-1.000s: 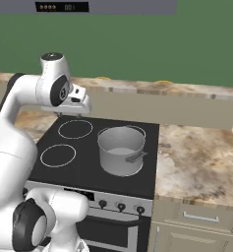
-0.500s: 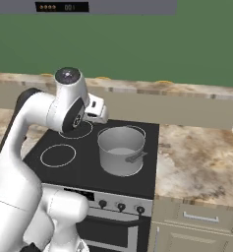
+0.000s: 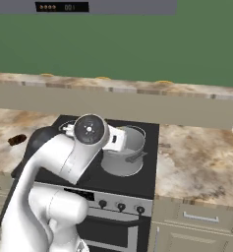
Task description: Turn on the burner for the pot on the stove. Wait thirty seconds for the pot to heat up. Then add the sweet potato to the pot.
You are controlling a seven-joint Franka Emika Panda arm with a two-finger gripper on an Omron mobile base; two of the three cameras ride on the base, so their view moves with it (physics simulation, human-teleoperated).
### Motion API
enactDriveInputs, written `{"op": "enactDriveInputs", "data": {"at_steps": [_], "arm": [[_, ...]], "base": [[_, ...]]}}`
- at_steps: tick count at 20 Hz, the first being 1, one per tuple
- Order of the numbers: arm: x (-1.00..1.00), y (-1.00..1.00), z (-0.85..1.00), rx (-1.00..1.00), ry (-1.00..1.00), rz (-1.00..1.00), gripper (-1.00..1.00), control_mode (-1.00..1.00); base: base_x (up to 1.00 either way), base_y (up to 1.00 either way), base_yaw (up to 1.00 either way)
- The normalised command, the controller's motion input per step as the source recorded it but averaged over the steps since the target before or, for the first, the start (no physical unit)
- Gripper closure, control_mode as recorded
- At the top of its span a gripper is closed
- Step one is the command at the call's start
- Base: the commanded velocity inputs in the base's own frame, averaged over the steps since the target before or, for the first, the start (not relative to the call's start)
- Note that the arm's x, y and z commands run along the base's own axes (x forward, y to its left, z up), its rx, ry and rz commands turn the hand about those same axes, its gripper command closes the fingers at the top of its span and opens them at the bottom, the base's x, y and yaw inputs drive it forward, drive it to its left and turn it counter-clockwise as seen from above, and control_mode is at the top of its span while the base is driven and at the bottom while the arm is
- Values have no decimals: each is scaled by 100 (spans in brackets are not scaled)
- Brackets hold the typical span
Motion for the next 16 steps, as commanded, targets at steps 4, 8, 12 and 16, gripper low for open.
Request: {"op": "enactDriveInputs", "data": {"at_steps": [4,8,12,16], "arm": [[-69,-66,-11,5,-11,0,-100,-100],[-65,-62,-20,3,-13,0,-100,-100],[-51,-48,-29,1,-14,0,-100,-100],[-47,-34,-41,0,-21,0,-100,-100]], "base": [[0,0,0],[0,0,0],[0,0,0],[0,0,0]]}}
